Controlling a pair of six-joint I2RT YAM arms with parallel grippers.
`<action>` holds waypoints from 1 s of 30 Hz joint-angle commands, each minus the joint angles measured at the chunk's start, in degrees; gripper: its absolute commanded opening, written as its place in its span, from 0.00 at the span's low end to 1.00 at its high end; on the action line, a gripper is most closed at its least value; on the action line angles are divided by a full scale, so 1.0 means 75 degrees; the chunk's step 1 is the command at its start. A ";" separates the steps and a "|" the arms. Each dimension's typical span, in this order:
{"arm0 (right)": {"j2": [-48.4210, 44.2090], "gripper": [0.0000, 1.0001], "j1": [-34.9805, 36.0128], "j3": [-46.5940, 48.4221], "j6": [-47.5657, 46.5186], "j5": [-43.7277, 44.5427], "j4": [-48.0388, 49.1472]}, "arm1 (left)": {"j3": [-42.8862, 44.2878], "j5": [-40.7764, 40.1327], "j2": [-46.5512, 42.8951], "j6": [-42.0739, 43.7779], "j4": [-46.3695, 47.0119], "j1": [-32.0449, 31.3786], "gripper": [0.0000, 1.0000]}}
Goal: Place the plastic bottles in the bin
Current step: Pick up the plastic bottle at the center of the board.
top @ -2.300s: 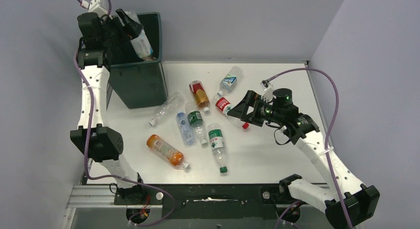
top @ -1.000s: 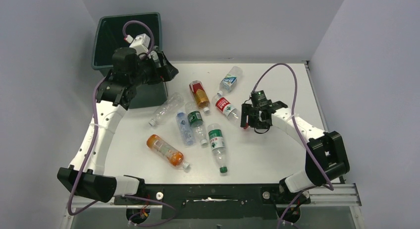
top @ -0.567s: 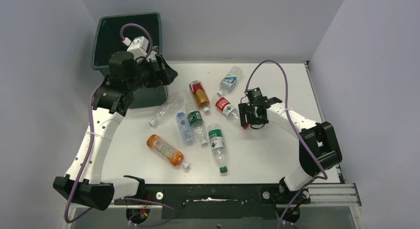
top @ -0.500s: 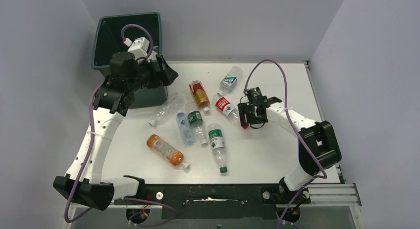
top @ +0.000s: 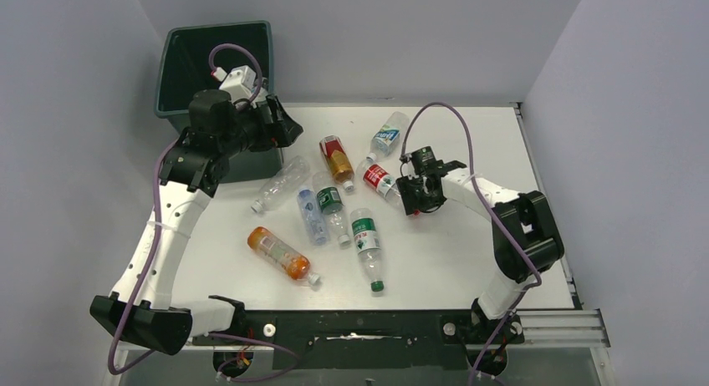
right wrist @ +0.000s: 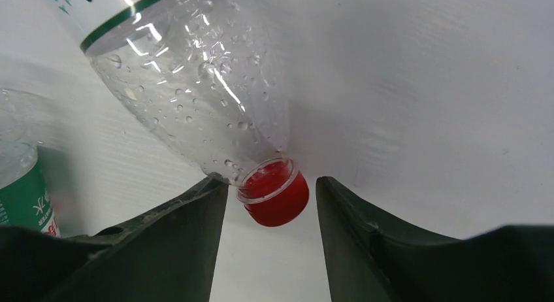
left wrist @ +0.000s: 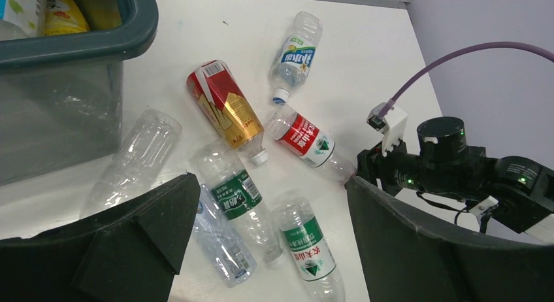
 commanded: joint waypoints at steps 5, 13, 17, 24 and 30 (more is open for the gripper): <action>0.0147 0.50 0.0094 0.0127 -0.0193 -0.0220 0.0495 | 0.0057 -0.0054 -0.0220 0.0162 0.0106 -0.0089 0.84; -0.0327 0.29 0.0206 -0.0192 0.0097 -0.0281 0.0647 | -0.0111 0.0135 -0.0287 0.0022 0.0089 -0.0226 0.84; -0.0845 0.27 0.0412 -0.0543 0.0490 -0.0133 0.0638 | -0.0325 0.0185 -0.0376 -0.0100 0.0097 -0.0425 0.84; -0.1668 0.26 0.1284 -0.0868 0.1087 0.0215 0.0287 | -0.0528 0.0121 -0.0587 -0.0308 -0.0050 -0.0850 0.84; -0.2256 0.26 0.1933 -0.0831 0.1580 0.0453 -0.0057 | -0.0754 0.0237 -0.0837 -0.0569 0.0028 -0.0890 0.84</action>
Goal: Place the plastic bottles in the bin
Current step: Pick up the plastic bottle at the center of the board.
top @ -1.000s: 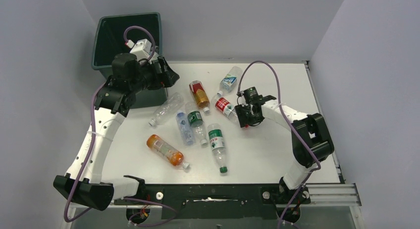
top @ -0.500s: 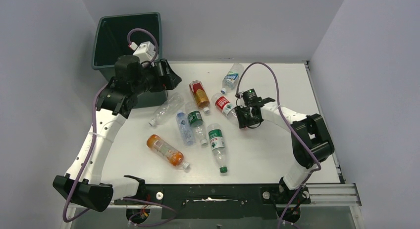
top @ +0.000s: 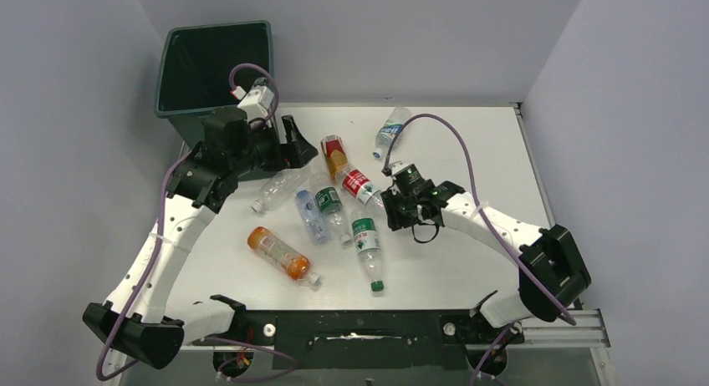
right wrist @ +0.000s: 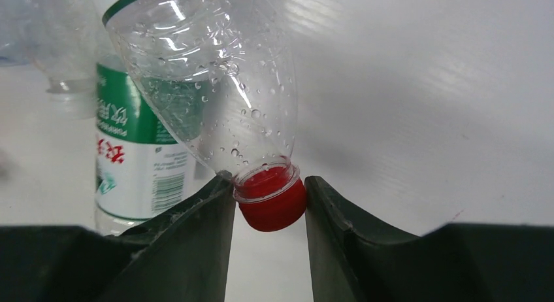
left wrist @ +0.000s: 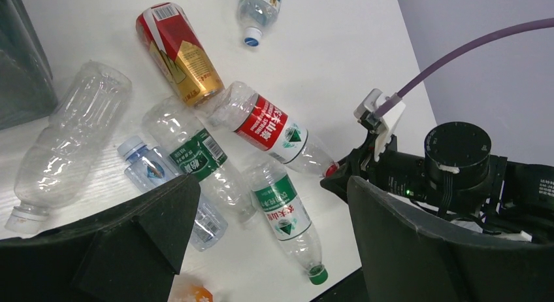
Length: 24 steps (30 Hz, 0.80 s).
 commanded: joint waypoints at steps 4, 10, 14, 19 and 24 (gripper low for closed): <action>-0.0882 0.26 0.0483 0.0223 0.0748 0.0491 -0.0357 | -0.0042 0.0403 -0.0375 -0.0496 0.0437 -0.0026 0.84; -0.1257 0.24 0.0655 0.0659 0.0961 0.0676 -0.0692 | -0.0394 0.0968 -0.0464 -0.1208 0.1092 -0.0026 0.85; -0.1519 0.22 0.0740 0.0834 0.1167 0.0774 -0.0653 | -0.0782 0.1180 -0.0541 -0.1685 0.1494 -0.0046 0.85; -0.1834 0.19 0.0858 0.0718 0.1700 0.0678 0.0003 | -0.1523 0.1524 -0.0730 -0.2531 0.2438 -0.0150 0.87; -0.1868 0.20 0.1117 0.0701 0.2111 0.0801 0.0421 | -0.2093 0.1400 -0.0916 -0.3082 0.2986 -0.0387 0.88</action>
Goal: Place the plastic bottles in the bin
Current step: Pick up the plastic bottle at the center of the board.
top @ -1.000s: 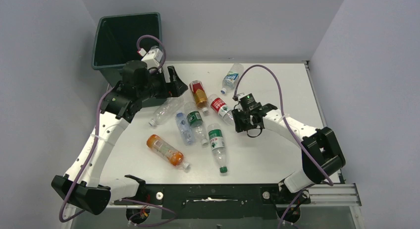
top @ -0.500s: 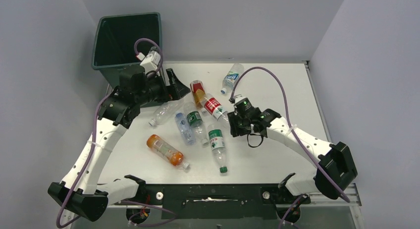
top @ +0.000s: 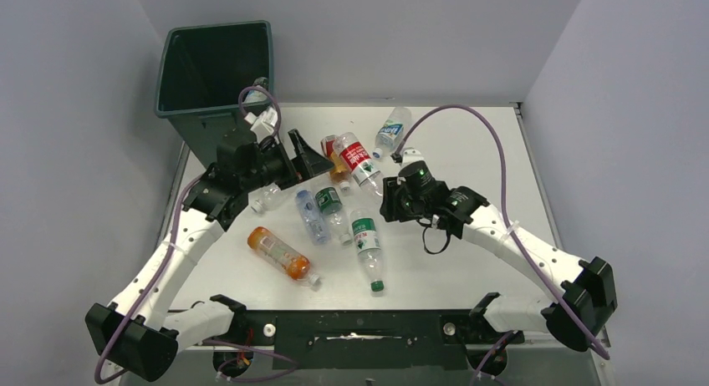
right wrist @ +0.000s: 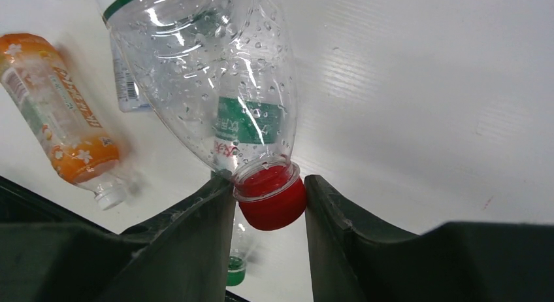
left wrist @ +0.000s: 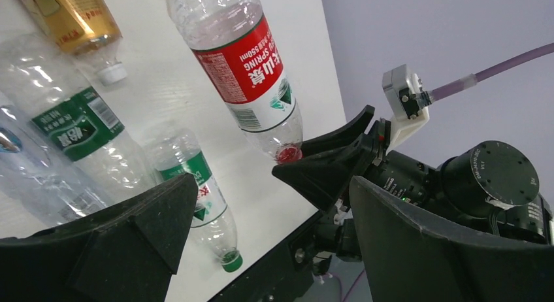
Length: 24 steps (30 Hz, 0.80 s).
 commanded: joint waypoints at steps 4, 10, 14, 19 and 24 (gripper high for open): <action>-0.0171 0.20 0.0518 0.0263 0.0718 0.0356 0.1033 | -0.0292 -0.0092 -0.0382 -0.0721 0.1155 -0.0384 0.88; -0.0140 0.21 0.0939 0.0263 0.1013 0.0518 0.1289 | -0.0485 -0.0487 -0.0500 -0.0766 0.1176 -0.0566 0.88; -0.0084 0.21 0.1190 0.0291 0.1118 0.0597 0.1351 | -0.0521 -0.0706 -0.0518 -0.0756 0.1199 -0.0708 0.88; -0.0036 0.21 0.1425 0.0436 0.1145 0.0671 0.1372 | -0.0602 -0.0976 -0.0507 -0.0720 0.1185 -0.0899 0.88; 0.0021 0.21 0.1618 0.0617 0.1135 0.0724 0.1327 | -0.0589 -0.1252 -0.0518 -0.0630 0.1106 -0.1004 0.88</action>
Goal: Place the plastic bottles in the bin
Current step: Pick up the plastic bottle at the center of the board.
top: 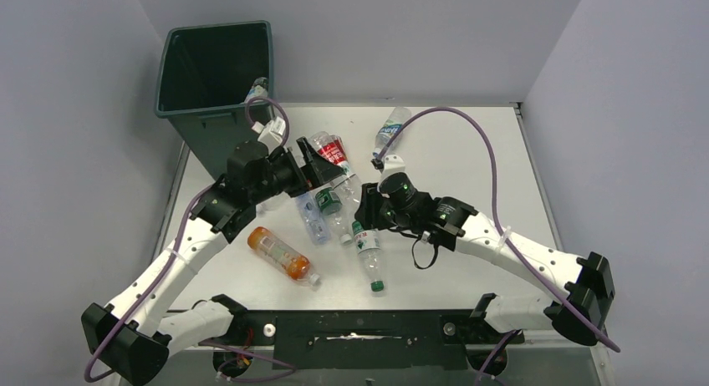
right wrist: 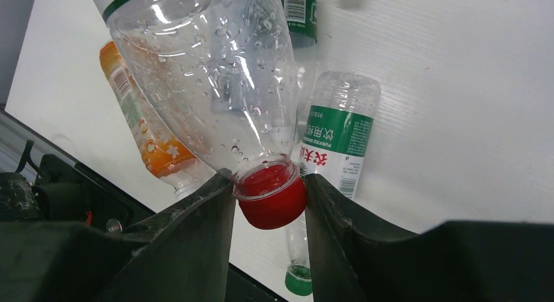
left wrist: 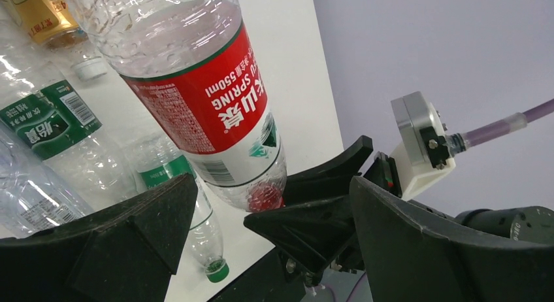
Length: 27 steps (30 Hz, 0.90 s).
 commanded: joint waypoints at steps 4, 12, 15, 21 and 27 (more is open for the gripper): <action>-0.0015 0.21 0.0279 0.0532 0.0137 0.0319 0.0464 | 0.0180 -0.0438 -0.0126 0.0144 0.0329 -0.0105 0.88; 0.0080 0.21 0.0452 0.0757 0.0137 0.0417 0.0397 | 0.0001 -0.0590 -0.0135 0.0192 0.0372 -0.0140 0.88; 0.0038 0.21 0.0527 0.0850 0.0147 0.0501 0.0335 | 0.0096 -0.0792 -0.0085 0.0314 0.0128 -0.0204 0.88; -0.0095 0.21 0.0672 0.0995 0.0187 0.0606 0.0281 | 0.0371 -0.1244 0.0025 0.0608 -0.0421 -0.0306 0.88; -0.0144 0.21 0.0915 0.1107 0.0210 0.0622 0.0305 | 0.0417 -0.1580 0.0102 0.0763 -0.0579 -0.0365 0.88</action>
